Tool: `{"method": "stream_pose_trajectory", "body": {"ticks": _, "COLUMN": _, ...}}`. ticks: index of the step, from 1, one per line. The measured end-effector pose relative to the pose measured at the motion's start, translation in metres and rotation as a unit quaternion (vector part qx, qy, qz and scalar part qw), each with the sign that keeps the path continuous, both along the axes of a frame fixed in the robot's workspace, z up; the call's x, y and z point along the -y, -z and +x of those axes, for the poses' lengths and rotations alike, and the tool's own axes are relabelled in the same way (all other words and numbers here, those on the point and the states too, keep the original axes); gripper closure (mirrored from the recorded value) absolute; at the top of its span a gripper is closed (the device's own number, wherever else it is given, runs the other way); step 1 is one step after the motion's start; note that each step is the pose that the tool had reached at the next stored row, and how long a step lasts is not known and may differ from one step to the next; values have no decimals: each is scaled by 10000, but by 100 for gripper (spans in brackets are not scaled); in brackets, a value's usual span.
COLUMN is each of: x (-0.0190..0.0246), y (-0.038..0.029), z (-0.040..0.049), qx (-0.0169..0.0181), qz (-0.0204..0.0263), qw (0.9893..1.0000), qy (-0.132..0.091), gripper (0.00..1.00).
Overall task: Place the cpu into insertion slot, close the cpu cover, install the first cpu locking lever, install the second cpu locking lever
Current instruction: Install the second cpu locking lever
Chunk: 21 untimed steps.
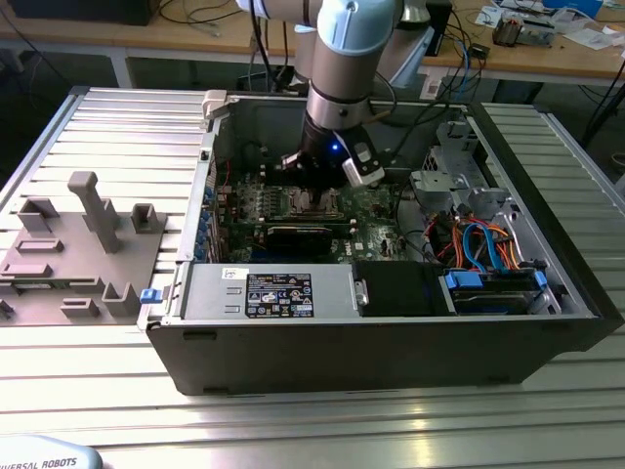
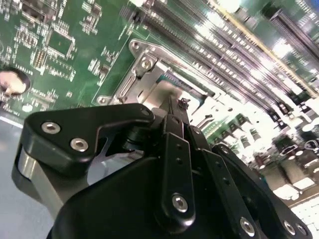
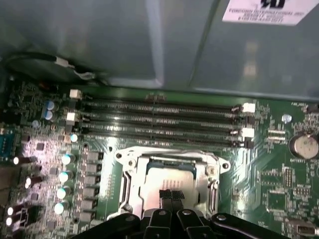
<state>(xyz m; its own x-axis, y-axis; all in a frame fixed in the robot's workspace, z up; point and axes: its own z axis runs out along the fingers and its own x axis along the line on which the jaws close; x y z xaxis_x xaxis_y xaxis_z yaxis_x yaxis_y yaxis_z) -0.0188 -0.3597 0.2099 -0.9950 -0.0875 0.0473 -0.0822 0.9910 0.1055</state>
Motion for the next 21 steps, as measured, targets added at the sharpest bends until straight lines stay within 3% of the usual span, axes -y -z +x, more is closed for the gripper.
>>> {"method": "stream_pose_trajectory", "body": {"ticks": 2, "x": -1, "y": -26, "z": 1, "qx": -1, "qz": -11, "qw": 10000, "qy": -1, "gripper": 89}}
{"method": "stream_pose_trajectory", "body": {"ticks": 5, "x": -2, "y": -137, "z": 1, "qx": 0, "qz": -12, "qw": 10000, "qy": 0, "gripper": 89}}
{"method": "stream_pose_trajectory", "body": {"ticks": 11, "x": -2, "y": -243, "z": 1, "qx": 0, "qz": -12, "qw": 10000, "qy": 0, "gripper": 89}}
{"method": "stream_pose_trajectory", "body": {"ticks": 15, "x": -2, "y": -288, "z": 1, "qx": 0, "qz": -12, "qw": 10000, "qy": 0, "gripper": 89}}
{"method": "stream_pose_trajectory", "body": {"ticks": 21, "x": -2, "y": -293, "z": 1, "qx": 0, "qz": -12, "qw": 10000, "qy": 0, "gripper": 89}}
